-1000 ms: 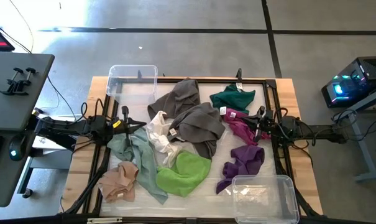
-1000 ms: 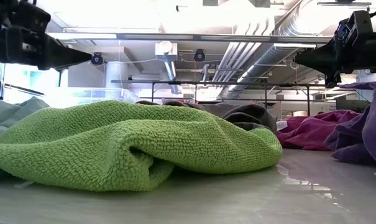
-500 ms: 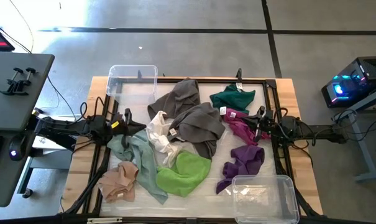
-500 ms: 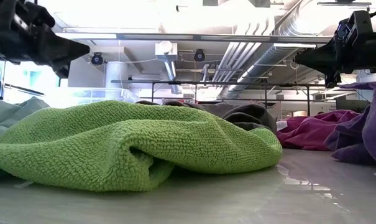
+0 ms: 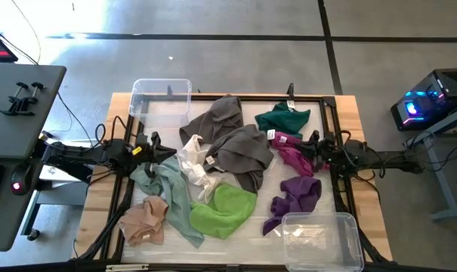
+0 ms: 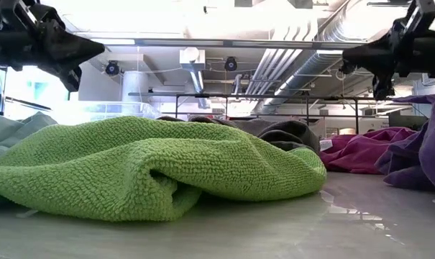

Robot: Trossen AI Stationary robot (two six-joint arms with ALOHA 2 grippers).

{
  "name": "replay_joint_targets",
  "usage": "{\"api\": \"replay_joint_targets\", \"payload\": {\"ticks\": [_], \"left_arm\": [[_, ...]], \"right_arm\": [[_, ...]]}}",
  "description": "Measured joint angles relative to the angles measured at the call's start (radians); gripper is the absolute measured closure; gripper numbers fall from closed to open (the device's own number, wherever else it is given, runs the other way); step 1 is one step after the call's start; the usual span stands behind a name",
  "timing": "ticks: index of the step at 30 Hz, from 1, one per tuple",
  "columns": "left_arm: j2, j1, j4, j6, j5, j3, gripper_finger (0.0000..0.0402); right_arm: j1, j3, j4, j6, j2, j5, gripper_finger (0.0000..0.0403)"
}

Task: Sort towels by color in basket
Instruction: Put the pink towel into the bottom transparent bin

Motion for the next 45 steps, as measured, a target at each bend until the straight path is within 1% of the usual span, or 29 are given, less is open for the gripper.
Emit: {"api": "replay_joint_targets", "payload": {"ticks": [3,5,7,12,18,21,24,28,30,36,38,40,42,45], "left_arm": [[0.000,0.000,0.015,0.014,0.000,0.000,0.0402],[0.001,0.000,0.027,0.029,0.000,0.000,0.0402],[0.001,0.000,0.039,0.042,0.000,0.000,0.0402],[0.001,0.000,0.077,0.069,-0.005,0.000,0.0401],[0.001,0.000,0.092,0.083,-0.020,0.000,0.0402],[0.001,0.000,0.092,0.089,-0.020,0.000,0.0402],[0.001,0.000,0.092,0.100,-0.020,0.000,0.0401],[0.001,0.000,0.093,0.141,-0.022,0.000,0.0402],[0.001,0.000,0.100,0.158,-0.023,0.000,0.0402],[0.001,0.000,0.099,0.158,-0.023,0.000,0.0402],[0.001,-0.001,0.097,0.158,-0.022,0.000,0.0401],[0.001,-0.001,0.097,0.159,-0.014,0.000,0.0401],[0.001,-0.001,0.098,0.167,-0.006,0.000,0.0401],[0.001,0.000,0.098,0.169,-0.005,0.000,0.0401]], "right_arm": [[0.006,0.053,-0.054,-0.040,0.065,0.000,0.0387],[0.006,0.112,-0.123,-0.048,0.126,0.000,0.0369],[0.006,0.187,-0.237,-0.067,0.195,-0.001,0.0345],[0.005,0.395,-0.586,-0.064,0.405,0.013,0.0274],[-0.030,0.587,-0.950,0.123,0.679,0.020,0.0176],[-0.062,0.639,-1.045,0.205,0.808,0.020,0.0137],[-0.105,0.652,-1.087,0.276,0.930,-0.001,0.0121],[-0.161,0.652,-1.136,0.346,1.080,-0.009,0.0121],[-0.178,0.652,-1.131,0.369,1.143,-0.029,0.0124],[-0.183,0.652,-1.065,0.353,1.298,-0.077,0.0150],[-0.184,0.652,-1.033,0.348,1.340,-0.096,0.0169],[-0.184,0.654,-1.014,0.347,1.377,-0.107,0.0197],[-0.183,0.658,-1.006,0.347,1.410,-0.120,0.0234],[-0.171,0.658,-1.005,0.347,1.436,-0.109,0.0302]]}}
